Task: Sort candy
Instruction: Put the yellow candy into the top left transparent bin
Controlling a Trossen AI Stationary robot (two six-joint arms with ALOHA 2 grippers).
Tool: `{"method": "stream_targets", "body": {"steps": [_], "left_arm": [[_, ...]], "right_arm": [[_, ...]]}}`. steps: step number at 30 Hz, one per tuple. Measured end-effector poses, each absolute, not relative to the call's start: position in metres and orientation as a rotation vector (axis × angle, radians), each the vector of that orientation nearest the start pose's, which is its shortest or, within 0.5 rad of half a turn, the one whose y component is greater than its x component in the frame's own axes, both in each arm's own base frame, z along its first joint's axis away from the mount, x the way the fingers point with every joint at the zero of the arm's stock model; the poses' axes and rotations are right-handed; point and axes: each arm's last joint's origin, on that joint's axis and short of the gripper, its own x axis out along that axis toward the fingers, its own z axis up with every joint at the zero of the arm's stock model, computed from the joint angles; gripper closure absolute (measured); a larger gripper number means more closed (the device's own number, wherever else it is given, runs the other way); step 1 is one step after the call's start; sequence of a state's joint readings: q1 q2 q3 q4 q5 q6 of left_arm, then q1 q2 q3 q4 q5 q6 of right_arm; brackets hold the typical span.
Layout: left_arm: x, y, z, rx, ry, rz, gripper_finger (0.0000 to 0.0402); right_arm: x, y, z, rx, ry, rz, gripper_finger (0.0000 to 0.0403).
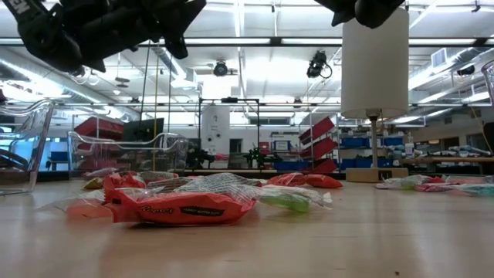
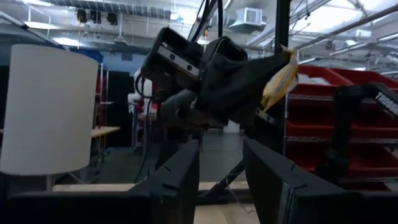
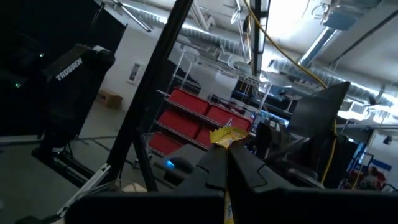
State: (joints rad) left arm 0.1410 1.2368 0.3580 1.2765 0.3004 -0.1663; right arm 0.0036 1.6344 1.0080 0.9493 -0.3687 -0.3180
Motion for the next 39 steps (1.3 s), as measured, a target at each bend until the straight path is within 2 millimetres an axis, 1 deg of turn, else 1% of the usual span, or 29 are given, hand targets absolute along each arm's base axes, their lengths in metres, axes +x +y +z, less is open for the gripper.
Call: {"method": "stream_targets", "body": {"steps": [6,8,13,16,31,39], "left_arm": [[0.236,0.024,0.243,-0.090,-0.396,-0.240,0.0274],[0.242,0.024,0.244,-0.091,-0.395,-0.249,0.0274],[0.252,0.025,0.244,-0.093,-0.385,-0.256,0.0274],[0.257,0.023,0.246,-0.100,-0.388,-0.298,0.0274],[0.263,0.020,0.263,-0.081,-0.443,-0.356,0.0274],[0.264,0.017,0.265,-0.075,-0.441,-0.377,0.0274]], "right_arm": [[0.361,0.011,0.302,-0.364,-0.372,0.294,0.0403],[0.361,0.010,0.303,-0.346,-0.370,0.261,0.0403],[0.360,0.010,0.304,-0.310,-0.381,0.256,0.0403],[0.360,0.009,0.304,-0.302,-0.378,0.246,0.0403],[0.360,0.009,0.304,-0.303,-0.378,0.243,0.0403],[0.360,0.009,0.304,-0.309,-0.378,0.238,0.0403]]}}
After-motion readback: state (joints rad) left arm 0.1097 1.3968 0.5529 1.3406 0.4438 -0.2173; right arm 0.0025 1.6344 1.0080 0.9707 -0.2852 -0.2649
